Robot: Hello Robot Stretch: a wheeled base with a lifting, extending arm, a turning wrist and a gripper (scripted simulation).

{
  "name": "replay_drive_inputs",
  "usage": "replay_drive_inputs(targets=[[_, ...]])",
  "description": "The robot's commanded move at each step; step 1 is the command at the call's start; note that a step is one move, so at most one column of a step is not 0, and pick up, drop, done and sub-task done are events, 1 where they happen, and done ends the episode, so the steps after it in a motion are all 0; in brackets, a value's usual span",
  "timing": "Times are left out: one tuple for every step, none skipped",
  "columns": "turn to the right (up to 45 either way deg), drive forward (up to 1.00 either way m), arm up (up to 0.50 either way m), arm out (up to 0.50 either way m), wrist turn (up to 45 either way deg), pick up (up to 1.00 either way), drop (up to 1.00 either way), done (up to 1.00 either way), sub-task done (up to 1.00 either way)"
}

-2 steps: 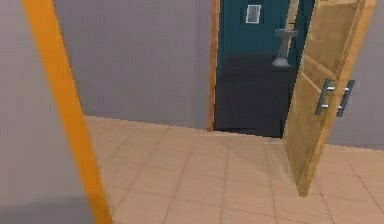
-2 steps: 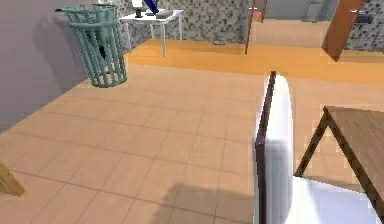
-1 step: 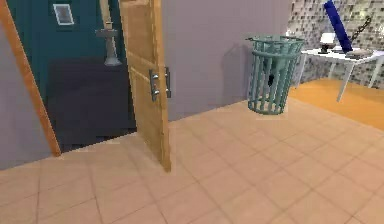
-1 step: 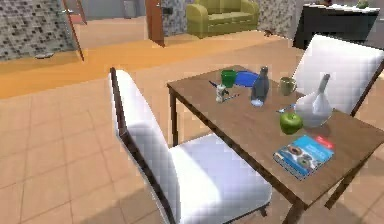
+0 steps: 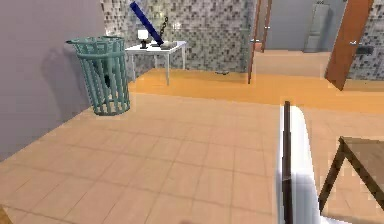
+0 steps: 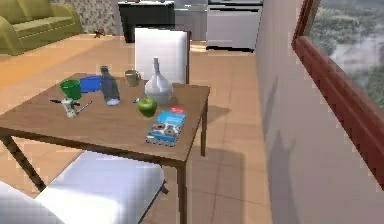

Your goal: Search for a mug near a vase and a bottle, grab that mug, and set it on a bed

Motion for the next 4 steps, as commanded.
replay_drive_inputs(targets=[[45.0,0.0,0.0,0.0,0.0,0.0,0.0,0.0,0.0],[-45.0,0.0,0.0,0.0,0.0,0.0,0.0,0.0,0.0],[-45.0,0.0,0.0,0.0,0.0,0.0,0.0,0.0,0.0],[-6.0,0.0,0.0,0.0,0.0,0.0,0.0,0.0,0.0]])
